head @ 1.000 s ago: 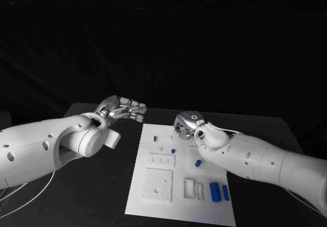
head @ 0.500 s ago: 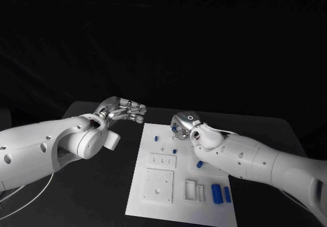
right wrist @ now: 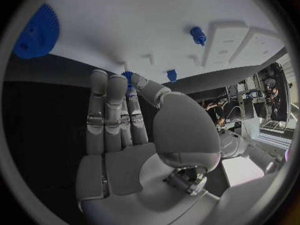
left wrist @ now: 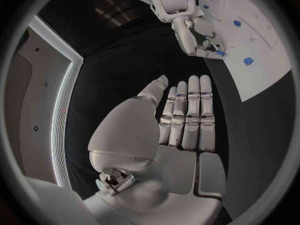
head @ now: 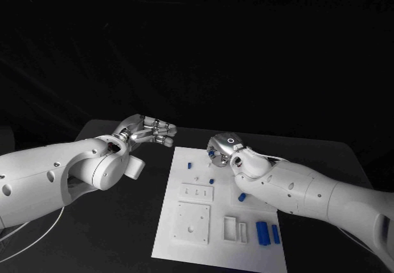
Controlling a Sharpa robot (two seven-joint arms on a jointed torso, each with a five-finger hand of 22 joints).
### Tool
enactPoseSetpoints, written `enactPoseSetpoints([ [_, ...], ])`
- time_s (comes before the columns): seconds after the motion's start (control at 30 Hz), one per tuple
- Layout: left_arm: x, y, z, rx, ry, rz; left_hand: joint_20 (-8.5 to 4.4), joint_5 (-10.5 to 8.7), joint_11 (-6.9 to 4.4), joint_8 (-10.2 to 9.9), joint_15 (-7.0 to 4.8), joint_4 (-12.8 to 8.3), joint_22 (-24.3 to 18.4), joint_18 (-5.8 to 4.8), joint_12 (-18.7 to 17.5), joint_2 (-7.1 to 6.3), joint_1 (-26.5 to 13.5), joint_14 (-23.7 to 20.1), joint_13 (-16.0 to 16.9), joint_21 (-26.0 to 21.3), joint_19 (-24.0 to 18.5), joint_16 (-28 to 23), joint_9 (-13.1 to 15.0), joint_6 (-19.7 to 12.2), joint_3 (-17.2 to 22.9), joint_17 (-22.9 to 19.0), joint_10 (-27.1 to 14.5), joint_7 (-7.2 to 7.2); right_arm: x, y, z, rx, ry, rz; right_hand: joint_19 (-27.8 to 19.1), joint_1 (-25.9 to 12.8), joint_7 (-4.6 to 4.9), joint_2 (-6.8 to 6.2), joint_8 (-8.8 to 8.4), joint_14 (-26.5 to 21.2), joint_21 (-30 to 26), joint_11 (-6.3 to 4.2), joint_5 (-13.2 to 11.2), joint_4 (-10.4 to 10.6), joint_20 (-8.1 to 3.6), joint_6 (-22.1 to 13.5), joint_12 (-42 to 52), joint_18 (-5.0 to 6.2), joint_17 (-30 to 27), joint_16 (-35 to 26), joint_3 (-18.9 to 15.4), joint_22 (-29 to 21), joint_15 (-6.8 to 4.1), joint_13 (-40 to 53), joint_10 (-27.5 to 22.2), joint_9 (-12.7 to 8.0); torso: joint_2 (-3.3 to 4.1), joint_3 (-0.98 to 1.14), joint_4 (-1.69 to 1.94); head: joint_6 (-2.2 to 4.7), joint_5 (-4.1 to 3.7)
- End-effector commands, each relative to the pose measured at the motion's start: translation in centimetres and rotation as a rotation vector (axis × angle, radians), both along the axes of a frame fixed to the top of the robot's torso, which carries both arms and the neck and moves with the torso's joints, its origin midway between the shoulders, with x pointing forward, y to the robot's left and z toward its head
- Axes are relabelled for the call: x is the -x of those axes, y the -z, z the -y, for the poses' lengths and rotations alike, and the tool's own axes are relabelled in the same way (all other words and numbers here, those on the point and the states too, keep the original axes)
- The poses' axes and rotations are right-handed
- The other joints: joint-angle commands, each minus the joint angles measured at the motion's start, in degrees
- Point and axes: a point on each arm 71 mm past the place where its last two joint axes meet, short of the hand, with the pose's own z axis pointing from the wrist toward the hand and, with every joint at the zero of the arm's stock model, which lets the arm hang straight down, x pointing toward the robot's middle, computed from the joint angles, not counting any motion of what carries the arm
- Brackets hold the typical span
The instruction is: Assemble the parts on the task board
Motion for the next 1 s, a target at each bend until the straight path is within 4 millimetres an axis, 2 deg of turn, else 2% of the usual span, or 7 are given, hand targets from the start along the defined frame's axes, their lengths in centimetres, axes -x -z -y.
enactPoseSetpoints([
  [0.03, 0.07, -0.19, 0.17, -0.001, 0.016, 0.006, -0.04, -0.01, -0.15, -0.29, -0.05, -0.09, 0.00, -0.49, -0.20, -0.29, -0.09, -0.24, 0.09, -0.27, 0.22, -0.12, 0.05, -0.44, 0.23, -0.05, -0.41, -0.05, 0.05, 0.28, 0.18, 0.020, 0.006, -0.004, 0.30, 0.68, 0.04, 0.17, 0.19, -0.10, -0.39, -1.92, 0.37, -0.12, -0.02, 0.51, 0.36, 0.26, -0.05, 0.28, 0.25, 0.07, -0.36, 0.04, 2.09, 0.07, 0.10, -0.05, 0.02, 0.03, 0.06],
  [0.33, 0.01, -0.22, 0.00, -0.002, 0.013, 0.007, -0.04, -0.01, -0.15, -0.29, -0.05, -0.09, 0.00, -0.49, -0.20, -0.29, -0.09, -0.24, 0.09, -0.27, 0.22, -0.12, 0.05, -0.44, 0.23, -0.05, -0.41, -0.05, 0.23, 0.21, 0.15, 0.022, 0.010, 0.004, 0.56, 0.64, 0.02, 0.07, 0.19, -0.13, -1.10, -1.93, 0.39, -0.14, -0.03, 0.59, 0.35, 0.25, -0.01, 0.37, 0.37, 0.97, -0.36, 0.04, 2.15, 0.07, 0.24, -0.04, 0.10, 0.15, -0.12],
  [0.5, 0.00, -0.22, -0.11, -0.002, 0.011, 0.007, -0.04, -0.01, -0.15, -0.29, -0.05, -0.09, 0.00, -0.49, -0.20, -0.29, -0.09, -0.24, 0.09, -0.27, 0.22, -0.12, 0.05, -0.44, 0.23, -0.05, -0.41, -0.05, 0.29, 0.17, 0.27, 0.021, 0.016, 0.011, 0.62, 0.64, 0.01, 0.01, 0.20, -0.12, -1.26, -1.95, 0.36, -0.15, -0.05, 0.68, 0.36, 0.25, 0.01, 0.41, 0.44, 1.24, -0.40, 0.04, 2.22, 0.08, 0.34, -0.09, 0.03, 0.26, -0.11],
  [0.8, -0.03, -0.22, -0.16, -0.003, 0.010, 0.007, -0.04, -0.01, -0.15, -0.29, -0.05, -0.09, 0.00, -0.49, -0.20, -0.29, -0.09, -0.24, 0.09, -0.27, 0.22, -0.12, 0.05, -0.44, 0.23, -0.05, -0.41, -0.05, 0.48, 0.25, 0.08, 0.021, 0.007, 0.003, 1.04, 0.57, -0.01, -0.05, 0.19, -0.13, -2.37, -1.96, 0.34, -0.11, -0.06, 0.72, 0.36, 0.21, -0.05, 0.45, 0.55, 2.25, -0.39, 0.04, 2.26, 0.07, 0.44, -0.18, 0.19, 0.35, -0.27],
  [1.0, -0.08, -0.23, -0.31, -0.004, 0.006, 0.008, -0.04, -0.01, -0.15, -0.29, -0.05, -0.09, 0.00, -0.49, -0.20, -0.29, -0.09, -0.24, 0.09, -0.27, 0.22, -0.12, 0.05, -0.44, 0.23, -0.05, -0.41, -0.05, 0.53, 0.30, 0.07, 0.021, 0.007, -0.001, 1.04, 0.57, -0.01, -0.05, 0.19, -0.13, -2.37, -1.96, 0.34, -0.11, -0.06, 0.72, 0.36, 0.21, -0.05, 0.45, 0.55, 2.25, -0.39, 0.04, 2.26, 0.07, 0.46, -0.23, 0.14, 0.28, -0.28],
])
